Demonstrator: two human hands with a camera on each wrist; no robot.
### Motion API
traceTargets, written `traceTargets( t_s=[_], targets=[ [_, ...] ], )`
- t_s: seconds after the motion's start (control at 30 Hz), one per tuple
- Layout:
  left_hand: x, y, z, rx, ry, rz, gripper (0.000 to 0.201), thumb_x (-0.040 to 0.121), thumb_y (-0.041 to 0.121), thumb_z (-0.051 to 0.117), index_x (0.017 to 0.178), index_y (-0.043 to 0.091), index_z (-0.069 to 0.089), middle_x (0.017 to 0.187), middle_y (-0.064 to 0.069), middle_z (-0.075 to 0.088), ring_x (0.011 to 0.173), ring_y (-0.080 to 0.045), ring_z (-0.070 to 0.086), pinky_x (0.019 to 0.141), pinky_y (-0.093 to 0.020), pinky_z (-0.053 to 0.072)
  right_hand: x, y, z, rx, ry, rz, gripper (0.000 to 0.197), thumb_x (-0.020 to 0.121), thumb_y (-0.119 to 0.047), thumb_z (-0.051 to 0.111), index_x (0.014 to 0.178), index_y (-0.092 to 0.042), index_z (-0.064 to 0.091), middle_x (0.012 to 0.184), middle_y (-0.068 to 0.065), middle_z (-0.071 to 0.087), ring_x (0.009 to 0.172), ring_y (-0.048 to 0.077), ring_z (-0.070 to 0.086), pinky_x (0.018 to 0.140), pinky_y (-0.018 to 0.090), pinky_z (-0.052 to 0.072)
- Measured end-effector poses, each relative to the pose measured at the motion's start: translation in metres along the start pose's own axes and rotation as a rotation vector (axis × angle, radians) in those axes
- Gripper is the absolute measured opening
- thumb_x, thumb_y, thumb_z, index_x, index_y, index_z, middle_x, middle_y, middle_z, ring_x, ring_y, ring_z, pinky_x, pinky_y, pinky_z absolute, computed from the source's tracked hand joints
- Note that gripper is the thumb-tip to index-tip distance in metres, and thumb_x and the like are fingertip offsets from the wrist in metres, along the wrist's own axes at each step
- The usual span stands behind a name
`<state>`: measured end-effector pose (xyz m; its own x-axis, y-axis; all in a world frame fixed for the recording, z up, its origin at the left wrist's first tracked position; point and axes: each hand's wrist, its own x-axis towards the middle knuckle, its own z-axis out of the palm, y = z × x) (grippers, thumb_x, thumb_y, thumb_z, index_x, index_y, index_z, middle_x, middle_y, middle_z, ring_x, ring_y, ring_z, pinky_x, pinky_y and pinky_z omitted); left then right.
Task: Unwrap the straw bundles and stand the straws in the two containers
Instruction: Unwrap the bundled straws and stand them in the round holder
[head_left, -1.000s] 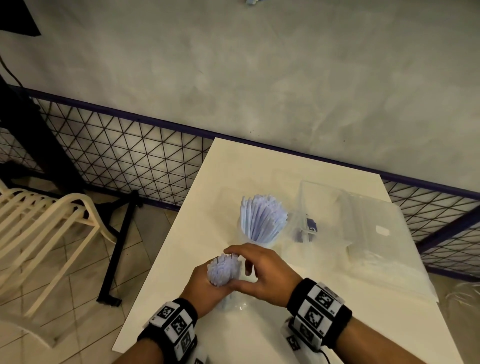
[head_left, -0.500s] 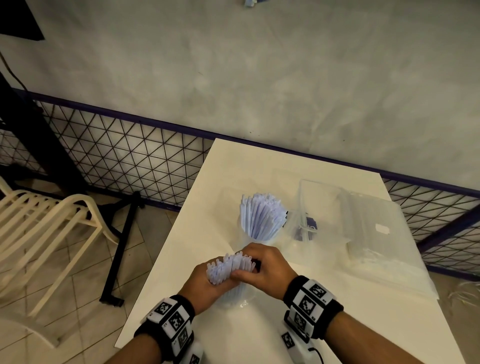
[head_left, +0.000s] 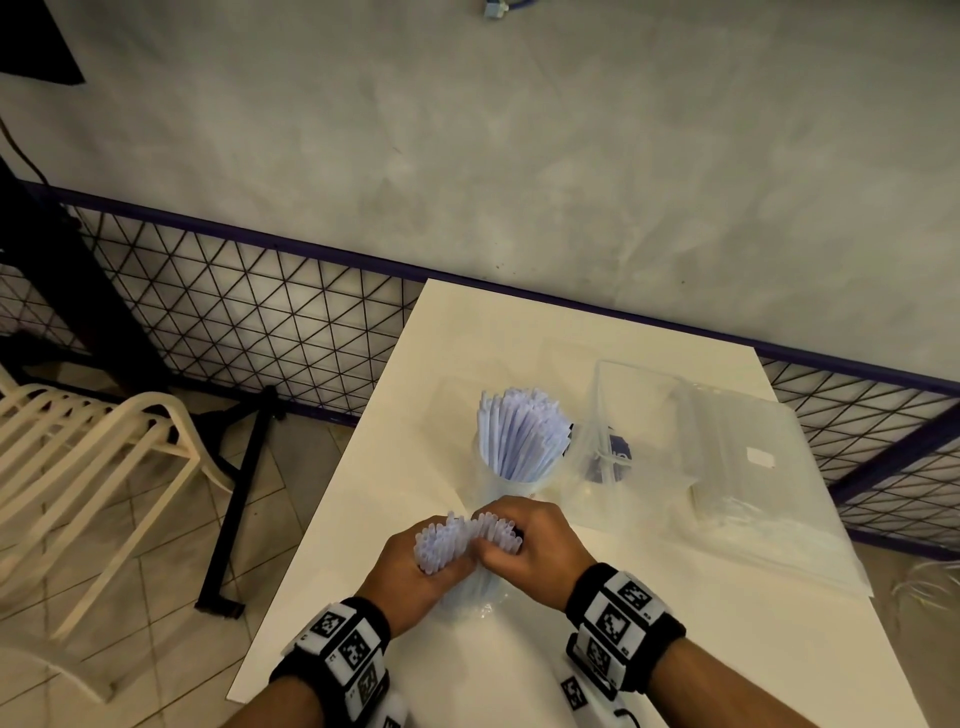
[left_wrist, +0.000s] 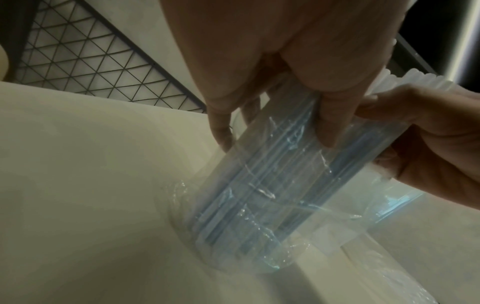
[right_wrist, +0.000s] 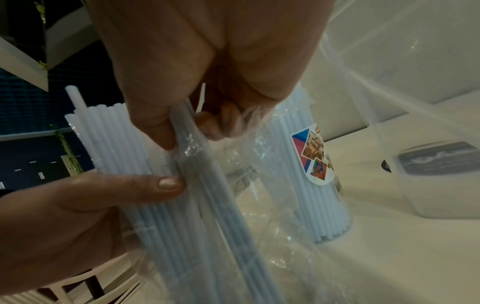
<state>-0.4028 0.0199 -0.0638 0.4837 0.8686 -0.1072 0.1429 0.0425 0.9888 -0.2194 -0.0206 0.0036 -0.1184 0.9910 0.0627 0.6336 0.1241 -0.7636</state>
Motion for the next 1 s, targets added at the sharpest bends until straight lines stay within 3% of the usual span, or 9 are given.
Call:
traceTargets(
  t_s=[0.07, 0.17, 0.23, 0.33, 0.43, 0.53, 0.7, 0.83, 1.0],
  targets=[
    [0.002, -0.003, -0.001, 0.02, 0.011, 0.003, 0.051, 0.064, 0.049, 0.074, 0.1, 0.013, 0.07, 0.095, -0.006, 0.073, 0.091, -0.015, 0.07, 0.086, -0.024, 0.053, -0.001, -0.001, 0.001, -0.02, 0.013, -0.024, 0.014, 0.08, -0.022, 0.067, 0.092, -0.015, 0.07, 0.087, -0.001, 0.069, 0.079, 0.011, 0.062, 0.074, 0.031, 0.051],
    [0.004, -0.004, 0.0, 0.033, 0.018, -0.002, 0.047, 0.063, 0.052, 0.07, 0.094, 0.017, 0.07, 0.089, 0.002, 0.073, 0.087, -0.009, 0.068, 0.081, -0.017, 0.051, -0.003, -0.002, 0.003, -0.039, 0.049, -0.047, 0.011, 0.081, -0.02, 0.067, 0.092, -0.019, 0.069, 0.086, -0.005, 0.067, 0.078, 0.008, 0.06, 0.072, 0.023, 0.048],
    [0.004, -0.003, 0.0, 0.044, 0.026, 0.006, 0.032, 0.067, 0.043, 0.075, 0.091, 0.022, 0.069, 0.09, 0.014, 0.072, 0.085, 0.0, 0.067, 0.078, -0.007, 0.048, -0.003, -0.002, 0.003, -0.018, 0.079, -0.047, 0.006, 0.08, -0.017, 0.068, 0.086, -0.019, 0.069, 0.081, -0.006, 0.066, 0.076, 0.008, 0.059, 0.069, 0.019, 0.046],
    [0.003, -0.002, -0.001, 0.052, 0.038, 0.017, 0.021, 0.076, 0.026, 0.08, 0.092, 0.02, 0.069, 0.096, 0.015, 0.07, 0.086, -0.001, 0.067, 0.076, -0.005, 0.047, -0.004, 0.001, 0.001, 0.011, 0.081, -0.026, 0.004, 0.079, -0.019, 0.068, 0.083, -0.019, 0.069, 0.079, -0.007, 0.066, 0.075, 0.007, 0.06, 0.068, 0.018, 0.047],
    [0.004, 0.0, 0.001, 0.074, 0.048, 0.002, 0.039, 0.063, 0.052, 0.072, 0.089, 0.024, 0.066, 0.092, 0.024, 0.068, 0.085, 0.001, 0.066, 0.077, -0.005, 0.046, -0.003, 0.007, 0.001, -0.016, 0.02, 0.0, 0.011, 0.077, -0.021, 0.069, 0.087, -0.02, 0.069, 0.083, -0.007, 0.068, 0.077, 0.008, 0.061, 0.071, 0.021, 0.049],
    [0.005, -0.001, 0.004, 0.072, 0.047, 0.004, 0.042, 0.058, 0.058, 0.066, 0.088, 0.027, 0.064, 0.086, 0.007, 0.07, 0.089, -0.008, 0.065, 0.08, -0.009, 0.048, -0.001, 0.012, -0.003, -0.011, -0.005, 0.019, 0.01, 0.079, -0.025, 0.072, 0.087, -0.02, 0.069, 0.084, -0.007, 0.069, 0.078, 0.008, 0.063, 0.073, 0.025, 0.051],
    [0.002, 0.003, 0.0, 0.07, 0.058, -0.012, 0.026, 0.076, 0.023, 0.08, 0.097, 0.012, 0.069, 0.09, -0.005, 0.072, 0.086, -0.01, 0.067, 0.076, -0.011, 0.05, 0.004, -0.004, -0.028, -0.077, -0.041, -0.059, 0.016, 0.085, -0.031, 0.073, 0.087, -0.015, 0.07, 0.083, -0.002, 0.07, 0.076, 0.01, 0.063, 0.073, 0.028, 0.051],
    [0.0, 0.003, -0.001, 0.039, 0.046, -0.004, 0.051, 0.068, 0.044, 0.074, 0.102, 0.007, 0.07, 0.096, -0.009, 0.072, 0.09, -0.015, 0.067, 0.08, -0.016, 0.051, 0.02, -0.031, -0.076, -0.059, 0.019, -0.067, 0.007, 0.082, -0.022, 0.077, 0.082, -0.017, 0.071, 0.08, -0.005, 0.072, 0.072, 0.006, 0.066, 0.072, 0.026, 0.054],
    [0.0, 0.002, 0.001, 0.096, 0.067, -0.03, 0.022, 0.083, 0.015, 0.075, 0.104, 0.01, 0.07, 0.093, -0.004, 0.072, 0.092, -0.009, 0.066, 0.075, -0.009, 0.049, 0.045, -0.065, -0.138, -0.04, 0.15, -0.075, 0.006, 0.083, -0.018, 0.076, 0.081, -0.017, 0.071, 0.078, 0.0, 0.072, 0.073, 0.017, 0.067, 0.069, 0.031, 0.055]
  ],
)
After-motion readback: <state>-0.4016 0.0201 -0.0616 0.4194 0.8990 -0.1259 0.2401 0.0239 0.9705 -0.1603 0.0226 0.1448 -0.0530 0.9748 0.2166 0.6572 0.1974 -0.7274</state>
